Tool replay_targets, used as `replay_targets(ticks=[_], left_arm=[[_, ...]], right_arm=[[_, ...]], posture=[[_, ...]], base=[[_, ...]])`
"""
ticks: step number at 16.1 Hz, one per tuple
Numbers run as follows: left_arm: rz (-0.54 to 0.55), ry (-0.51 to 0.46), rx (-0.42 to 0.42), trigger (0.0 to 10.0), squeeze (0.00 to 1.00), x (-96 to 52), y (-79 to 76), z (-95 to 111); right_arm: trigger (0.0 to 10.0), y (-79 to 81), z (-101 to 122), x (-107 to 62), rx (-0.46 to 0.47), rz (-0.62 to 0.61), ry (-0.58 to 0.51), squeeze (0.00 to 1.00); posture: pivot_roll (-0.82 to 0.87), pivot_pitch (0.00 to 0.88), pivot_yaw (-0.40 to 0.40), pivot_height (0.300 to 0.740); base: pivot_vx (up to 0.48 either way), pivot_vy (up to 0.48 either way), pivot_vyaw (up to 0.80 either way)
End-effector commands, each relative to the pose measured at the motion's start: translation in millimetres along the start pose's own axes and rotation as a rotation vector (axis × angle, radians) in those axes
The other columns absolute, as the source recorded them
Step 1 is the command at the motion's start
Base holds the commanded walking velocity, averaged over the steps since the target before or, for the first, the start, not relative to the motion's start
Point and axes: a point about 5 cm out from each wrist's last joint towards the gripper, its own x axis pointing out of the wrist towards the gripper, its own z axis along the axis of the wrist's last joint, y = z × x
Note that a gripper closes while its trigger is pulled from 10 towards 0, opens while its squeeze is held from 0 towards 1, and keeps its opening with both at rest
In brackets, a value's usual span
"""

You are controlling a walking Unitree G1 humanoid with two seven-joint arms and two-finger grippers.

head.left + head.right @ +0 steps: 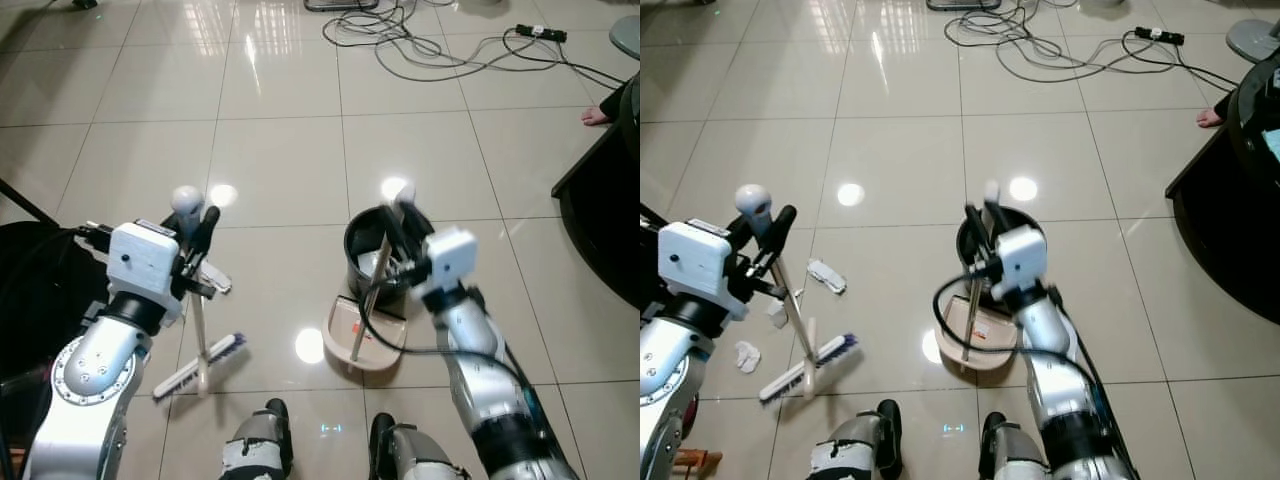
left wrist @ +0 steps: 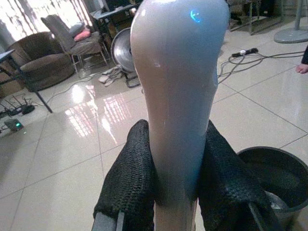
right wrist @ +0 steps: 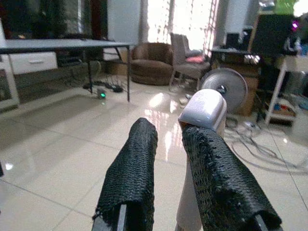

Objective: Sweep floor

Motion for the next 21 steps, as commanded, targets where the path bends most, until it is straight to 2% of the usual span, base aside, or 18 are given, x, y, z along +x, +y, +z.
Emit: replay_targets(ticks=[1, 5, 7, 8, 9, 10, 14, 21], left_arm=[[-0.016, -0.044, 0.022, 10.0, 0.0, -2.2, -2.7, 8.3], [-0.03, -0.055, 0.01, 10.0, 0.0, -0.7, -8.1, 6.3], [-0.025, -0.048, -0.003, 10.0, 0.0, -0.5, -11.0, 1.1], [-0.023, -0.047, -0.009, 10.0, 0.0, -0.2, -11.4, -0.2], [-0.021, -0.047, -0.011, 10.0, 0.0, 0.5, -11.8, -1.5], [-0.018, -0.05, -0.012, 10.0, 0.0, 0.9, -12.0, -2.4], [0.005, -0.048, -0.035, 10.0, 0.0, 3.7, -11.5, -7.2], [0.04, -0.023, -0.058, 10.0, 0.0, 6.0, -11.5, -23.2]], right_arm=[[10.0, -1.0, 0.6, -4.1, -0.01, -0.026, -0.022, 0.0], [10.0, -0.8, -5.0, -16.5, -0.001, -0.051, -0.005, 0.0], [10.0, 4.0, -10.0, -25.8, 0.037, -0.033, 0.024, 0.0], [10.0, 4.6, -11.8, -27.7, 0.047, -0.027, 0.036, 0.06], [10.0, 5.0, -13.8, -30.3, 0.061, -0.021, 0.049, 0.93], [10.0, 5.9, -17.0, -35.6, 0.08, -0.012, 0.069, 1.0], [10.0, 9.1, -27.1, -63.0, 0.103, 0.017, 0.137, 1.0], [10.0, 14.8, -52.8, -87.7, 0.158, 0.089, 0.326, 1.0]], posture=[[0.17, 0.284, 0.049, 0.74], [0.17, 0.264, 0.046, 0.74], [0.15, 0.245, 0.041, 0.74], [0.15, 0.243, 0.04, 0.74], [0.15, 0.234, 0.035, 0.74], [0.15, 0.227, 0.032, 0.74], [0.14, 0.185, 0.021, 0.74], [0.11, 0.118, -0.014, 0.74]], base=[[0.0, 0.0, 0.0], [0.0, 0.0, 0.0], [0.0, 0.0, 0.0], [0.0, 0.0, 0.0], [0.0, 0.0, 0.0], [0.0, 0.0, 0.0], [0.0, 0.0, 0.0], [0.0, 0.0, 0.0]])
